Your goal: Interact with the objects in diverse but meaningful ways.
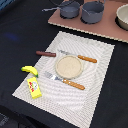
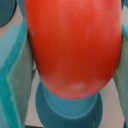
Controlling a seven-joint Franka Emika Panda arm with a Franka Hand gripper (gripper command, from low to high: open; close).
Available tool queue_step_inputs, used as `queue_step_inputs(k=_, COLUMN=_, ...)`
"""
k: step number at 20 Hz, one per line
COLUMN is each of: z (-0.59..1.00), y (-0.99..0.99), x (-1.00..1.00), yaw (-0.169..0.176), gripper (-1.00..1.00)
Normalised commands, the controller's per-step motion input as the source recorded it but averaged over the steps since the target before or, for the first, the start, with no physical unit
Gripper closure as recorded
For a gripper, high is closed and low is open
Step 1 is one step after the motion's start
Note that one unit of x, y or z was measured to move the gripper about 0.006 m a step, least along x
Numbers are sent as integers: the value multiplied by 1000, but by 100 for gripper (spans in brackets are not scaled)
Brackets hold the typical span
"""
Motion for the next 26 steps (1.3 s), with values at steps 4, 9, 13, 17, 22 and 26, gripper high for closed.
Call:
queue_step_inputs(k=4, z=-176, y=297, x=426, yaw=-55, gripper=100)
queue_step_inputs(k=9, z=-83, y=296, x=387, yaw=-48, gripper=100)
queue_step_inputs(k=13, z=2, y=281, x=314, yaw=-33, gripper=100)
queue_step_inputs(k=17, z=133, y=316, x=375, yaw=-40, gripper=-100)
queue_step_inputs(k=22, z=81, y=297, x=285, yaw=-38, gripper=-100)
queue_step_inputs(k=26, z=66, y=288, x=316, yaw=-34, gripper=-100)
